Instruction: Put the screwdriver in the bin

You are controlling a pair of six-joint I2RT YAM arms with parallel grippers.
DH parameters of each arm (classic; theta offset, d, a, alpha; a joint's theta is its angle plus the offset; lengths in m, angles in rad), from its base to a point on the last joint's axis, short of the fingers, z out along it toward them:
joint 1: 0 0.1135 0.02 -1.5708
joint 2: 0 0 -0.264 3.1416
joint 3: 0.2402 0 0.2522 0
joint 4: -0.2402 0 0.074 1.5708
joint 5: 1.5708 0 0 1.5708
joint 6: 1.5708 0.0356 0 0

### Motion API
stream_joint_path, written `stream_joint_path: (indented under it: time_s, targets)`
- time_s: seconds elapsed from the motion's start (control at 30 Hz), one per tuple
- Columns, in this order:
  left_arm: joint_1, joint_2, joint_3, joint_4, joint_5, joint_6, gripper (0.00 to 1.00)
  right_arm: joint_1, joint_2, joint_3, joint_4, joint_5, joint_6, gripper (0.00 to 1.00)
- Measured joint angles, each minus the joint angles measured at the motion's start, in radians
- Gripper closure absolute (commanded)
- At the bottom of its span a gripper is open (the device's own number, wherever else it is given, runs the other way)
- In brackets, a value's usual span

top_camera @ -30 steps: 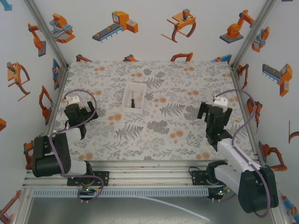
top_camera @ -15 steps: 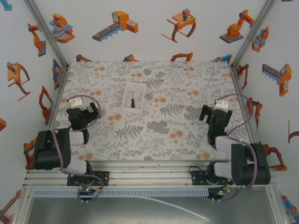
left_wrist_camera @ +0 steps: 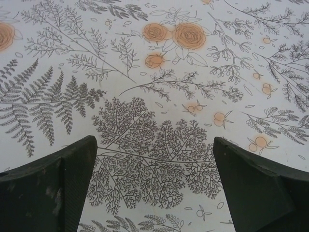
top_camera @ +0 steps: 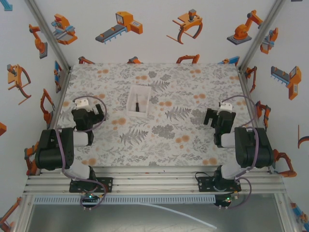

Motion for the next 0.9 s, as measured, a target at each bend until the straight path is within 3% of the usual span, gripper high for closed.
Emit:
stream_joint_path:
  time_s: [0.9]
  targets:
    - [-0.024,0.0,0.017,-0.071,-0.024,0.036,0.03,-0.005,0.0,0.031,-0.008,-0.041,-0.013,0.01]
